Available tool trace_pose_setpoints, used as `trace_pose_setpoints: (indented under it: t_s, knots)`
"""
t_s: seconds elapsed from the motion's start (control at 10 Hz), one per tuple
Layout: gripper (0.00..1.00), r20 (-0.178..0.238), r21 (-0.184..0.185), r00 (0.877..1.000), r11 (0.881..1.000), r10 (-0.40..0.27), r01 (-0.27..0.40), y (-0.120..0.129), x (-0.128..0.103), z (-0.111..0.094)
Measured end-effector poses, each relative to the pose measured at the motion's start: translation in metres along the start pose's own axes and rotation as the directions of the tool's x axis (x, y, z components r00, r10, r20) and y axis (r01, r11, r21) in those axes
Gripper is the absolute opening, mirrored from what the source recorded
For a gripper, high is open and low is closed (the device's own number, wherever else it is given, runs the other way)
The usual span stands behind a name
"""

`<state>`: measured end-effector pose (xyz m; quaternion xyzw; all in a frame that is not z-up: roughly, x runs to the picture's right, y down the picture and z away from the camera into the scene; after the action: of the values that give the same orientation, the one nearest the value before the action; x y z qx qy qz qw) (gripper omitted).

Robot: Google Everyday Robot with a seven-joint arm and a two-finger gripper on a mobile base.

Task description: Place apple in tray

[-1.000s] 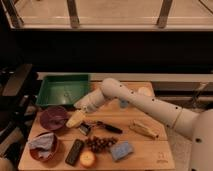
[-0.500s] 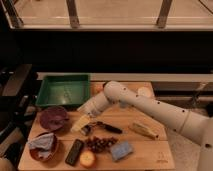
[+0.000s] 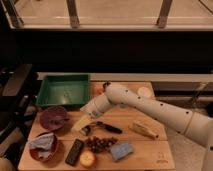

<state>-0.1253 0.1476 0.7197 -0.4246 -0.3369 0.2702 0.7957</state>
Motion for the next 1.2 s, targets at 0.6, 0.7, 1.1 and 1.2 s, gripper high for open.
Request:
trace_pose_setpoints:
  t_s: [0.6,0.7,1.1,1.2]
  knots:
    - [0.8,0.044,0.05,0.994,0.994,0.099,-0.101,-0.001,0.063,-0.061]
    - [0.8,0.058,0.051,0.992,0.992,0.112,-0.115,0.002,0.08,-0.076]
    - [0.8,0.104,0.022,0.989,0.993,0.109,-0.112,0.023,0.124,-0.096]
    - [0.8,0.102,-0.005,0.992,0.997,0.08,-0.08,0.027,0.127,-0.094]
